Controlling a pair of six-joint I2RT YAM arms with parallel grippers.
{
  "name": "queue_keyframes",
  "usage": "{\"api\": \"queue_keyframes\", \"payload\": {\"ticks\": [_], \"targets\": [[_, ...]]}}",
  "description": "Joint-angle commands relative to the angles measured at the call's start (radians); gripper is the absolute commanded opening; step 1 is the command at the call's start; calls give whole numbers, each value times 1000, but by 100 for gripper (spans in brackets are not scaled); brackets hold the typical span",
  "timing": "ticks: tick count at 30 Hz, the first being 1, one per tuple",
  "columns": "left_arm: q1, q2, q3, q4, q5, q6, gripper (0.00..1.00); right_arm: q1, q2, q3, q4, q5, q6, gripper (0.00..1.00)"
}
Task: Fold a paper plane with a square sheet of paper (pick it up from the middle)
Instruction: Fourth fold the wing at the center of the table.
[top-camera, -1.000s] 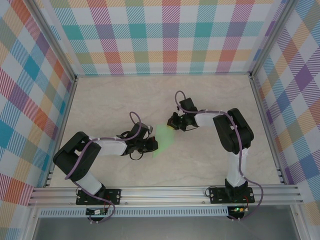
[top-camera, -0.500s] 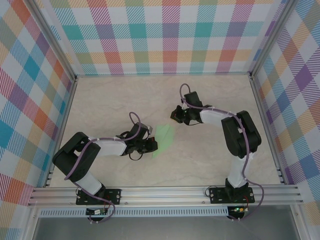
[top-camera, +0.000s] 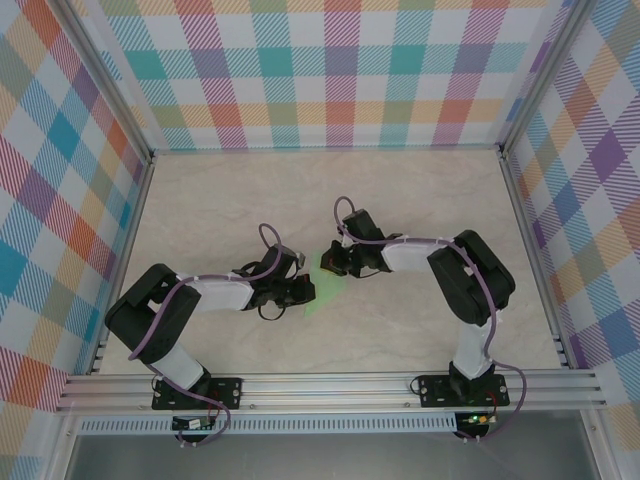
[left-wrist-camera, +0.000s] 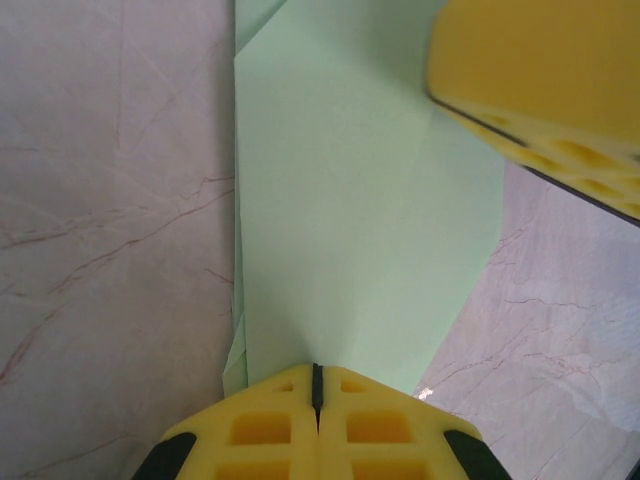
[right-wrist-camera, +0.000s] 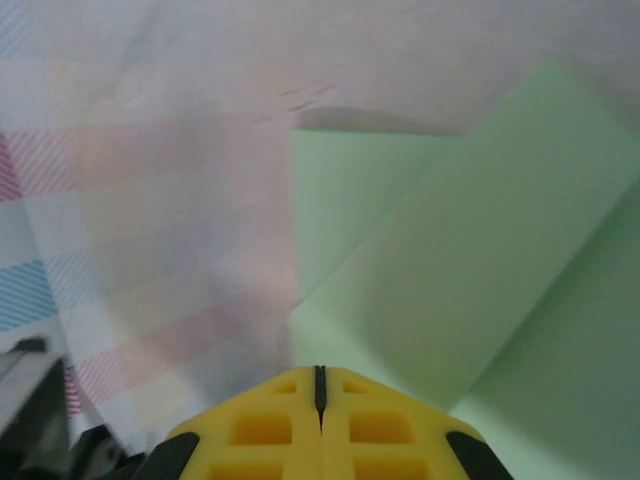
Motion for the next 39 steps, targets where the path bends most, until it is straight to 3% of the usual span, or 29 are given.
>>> {"api": "queue_keyframes", "payload": {"ticks": [1,8,16,21,28,39], "targets": [[-2,33,-36,-205,-1,26,0,-20,43,7,-16,61,-20,0],[-2,28,-39,-210,-4,30,0,-100,66,-18,35,69,-43,0],[-2,39,-33,-212,2,36,0,-170,95,71,-21,60,-94,0],[-2,36,-32,-216,3,36,0,-177,26,77,-18,11,-93,0],[-2,33,-32,-212,4,33,0,-104,-104,42,-36,-25,-92,3],[-2,22,-19,-221,11,39,0,44,-37,-28,34,-85,-4,2]]}}
